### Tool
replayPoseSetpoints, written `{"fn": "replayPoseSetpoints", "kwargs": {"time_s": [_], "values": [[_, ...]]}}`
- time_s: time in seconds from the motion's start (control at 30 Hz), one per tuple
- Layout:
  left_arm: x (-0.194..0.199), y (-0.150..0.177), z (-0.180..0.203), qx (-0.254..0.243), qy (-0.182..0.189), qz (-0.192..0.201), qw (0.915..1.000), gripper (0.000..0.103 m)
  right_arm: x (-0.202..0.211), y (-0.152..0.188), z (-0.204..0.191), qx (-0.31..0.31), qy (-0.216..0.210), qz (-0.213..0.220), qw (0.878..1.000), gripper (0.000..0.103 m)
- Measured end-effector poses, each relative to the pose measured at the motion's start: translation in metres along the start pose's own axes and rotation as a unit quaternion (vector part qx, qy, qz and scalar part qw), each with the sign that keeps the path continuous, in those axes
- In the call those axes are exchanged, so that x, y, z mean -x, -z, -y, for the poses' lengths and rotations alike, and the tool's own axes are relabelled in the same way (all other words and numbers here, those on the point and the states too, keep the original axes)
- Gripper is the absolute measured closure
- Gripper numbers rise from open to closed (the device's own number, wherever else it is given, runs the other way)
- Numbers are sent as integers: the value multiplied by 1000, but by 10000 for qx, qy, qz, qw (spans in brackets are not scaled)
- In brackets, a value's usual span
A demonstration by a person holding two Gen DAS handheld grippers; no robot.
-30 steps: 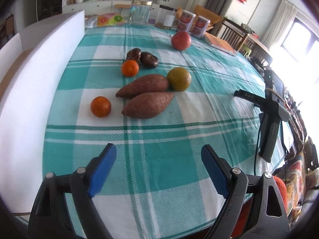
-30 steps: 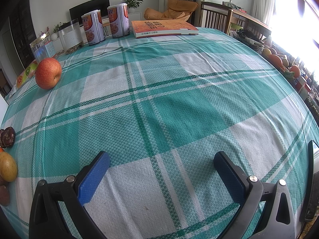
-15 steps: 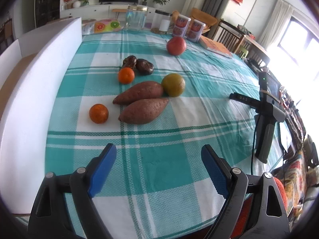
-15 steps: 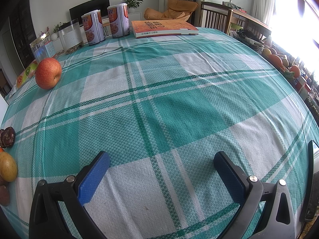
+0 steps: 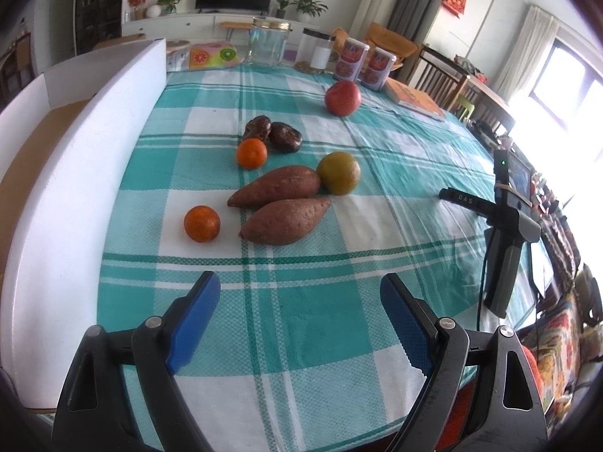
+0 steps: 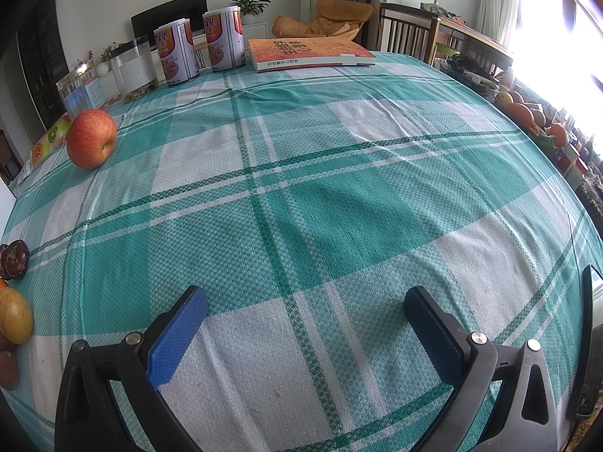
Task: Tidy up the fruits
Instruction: 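Move the open left gripper toward the tangerine beside the sweet potatoes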
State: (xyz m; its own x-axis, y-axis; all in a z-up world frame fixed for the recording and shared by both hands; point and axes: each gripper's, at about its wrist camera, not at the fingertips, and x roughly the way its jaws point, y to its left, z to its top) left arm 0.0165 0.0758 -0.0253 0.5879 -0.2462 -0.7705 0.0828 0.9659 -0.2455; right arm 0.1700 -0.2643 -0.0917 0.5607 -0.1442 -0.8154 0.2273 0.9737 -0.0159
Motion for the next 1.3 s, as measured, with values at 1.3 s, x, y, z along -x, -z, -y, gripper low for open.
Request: {"fn": "replayPoseSetpoints", "kwargs": {"time_s": [1.3], "values": [[-1, 0, -1, 38, 37, -4, 10000, 15, 0, 0, 0, 1, 11, 5, 10000, 0]]}}
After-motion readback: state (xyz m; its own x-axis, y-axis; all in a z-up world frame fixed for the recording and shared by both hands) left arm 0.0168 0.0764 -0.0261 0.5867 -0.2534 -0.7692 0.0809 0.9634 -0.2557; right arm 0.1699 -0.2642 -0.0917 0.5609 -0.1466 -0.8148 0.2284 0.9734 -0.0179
